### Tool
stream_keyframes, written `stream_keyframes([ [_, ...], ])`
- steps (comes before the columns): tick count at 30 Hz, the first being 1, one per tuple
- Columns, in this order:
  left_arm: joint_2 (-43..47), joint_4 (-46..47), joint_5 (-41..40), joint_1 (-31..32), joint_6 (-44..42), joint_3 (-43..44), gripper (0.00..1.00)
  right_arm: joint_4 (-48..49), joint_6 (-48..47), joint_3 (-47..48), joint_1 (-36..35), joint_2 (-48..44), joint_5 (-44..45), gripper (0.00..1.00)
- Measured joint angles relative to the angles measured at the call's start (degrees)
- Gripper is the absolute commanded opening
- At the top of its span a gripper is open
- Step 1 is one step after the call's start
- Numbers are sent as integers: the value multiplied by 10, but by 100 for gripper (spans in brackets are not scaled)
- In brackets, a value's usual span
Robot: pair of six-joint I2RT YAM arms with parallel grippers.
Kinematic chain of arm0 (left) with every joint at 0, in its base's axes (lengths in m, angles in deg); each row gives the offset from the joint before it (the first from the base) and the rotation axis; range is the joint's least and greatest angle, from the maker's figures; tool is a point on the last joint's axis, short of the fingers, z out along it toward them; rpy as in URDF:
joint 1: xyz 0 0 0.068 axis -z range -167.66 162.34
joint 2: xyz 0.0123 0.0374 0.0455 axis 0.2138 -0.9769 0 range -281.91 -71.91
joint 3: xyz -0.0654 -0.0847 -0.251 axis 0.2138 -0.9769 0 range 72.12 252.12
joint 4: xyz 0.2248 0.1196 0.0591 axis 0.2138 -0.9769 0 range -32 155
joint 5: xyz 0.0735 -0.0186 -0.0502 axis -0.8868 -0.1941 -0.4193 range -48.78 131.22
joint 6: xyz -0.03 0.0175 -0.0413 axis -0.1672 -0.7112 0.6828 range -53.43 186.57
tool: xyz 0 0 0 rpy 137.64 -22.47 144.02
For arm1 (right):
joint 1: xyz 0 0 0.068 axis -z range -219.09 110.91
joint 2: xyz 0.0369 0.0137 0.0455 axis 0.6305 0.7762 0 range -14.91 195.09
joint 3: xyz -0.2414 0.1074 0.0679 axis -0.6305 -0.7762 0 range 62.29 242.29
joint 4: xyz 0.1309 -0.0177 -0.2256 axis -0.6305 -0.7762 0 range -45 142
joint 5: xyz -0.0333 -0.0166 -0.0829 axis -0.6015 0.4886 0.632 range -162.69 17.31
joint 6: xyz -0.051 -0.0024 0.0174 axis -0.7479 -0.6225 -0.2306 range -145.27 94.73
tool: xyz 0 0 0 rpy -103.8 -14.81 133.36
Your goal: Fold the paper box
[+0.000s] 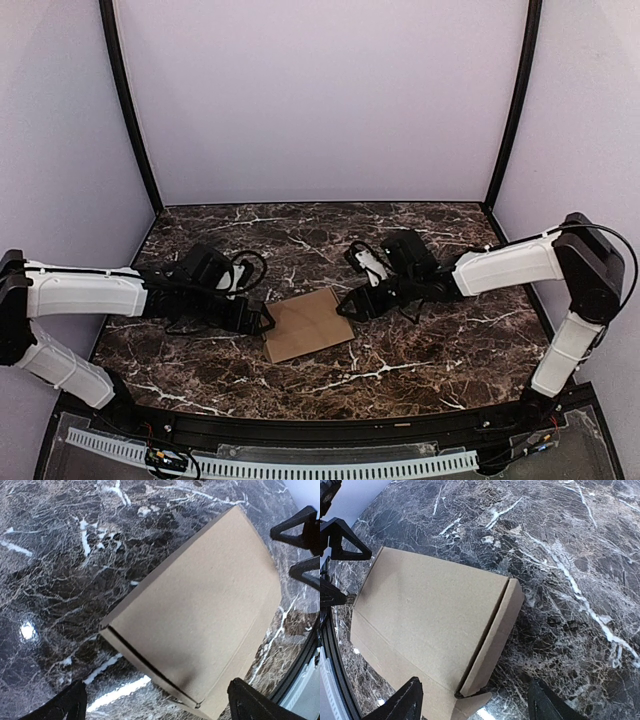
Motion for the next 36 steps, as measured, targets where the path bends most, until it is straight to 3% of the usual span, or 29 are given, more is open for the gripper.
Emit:
stream_keyframes([
  [16, -59, 101, 114, -57, 62, -10, 70, 23, 37, 45, 22, 68, -88, 38],
  [19, -61, 104, 125, -57, 68, -10, 58, 23, 39, 49, 23, 74, -98, 31],
  [22, -62, 104, 134, -57, 73, -10, 48, 23, 43, 50, 24, 78, -109, 29],
  [36, -85, 117, 152, -64, 91, -10, 24, 32, 61, 42, 37, 80, -125, 17],
])
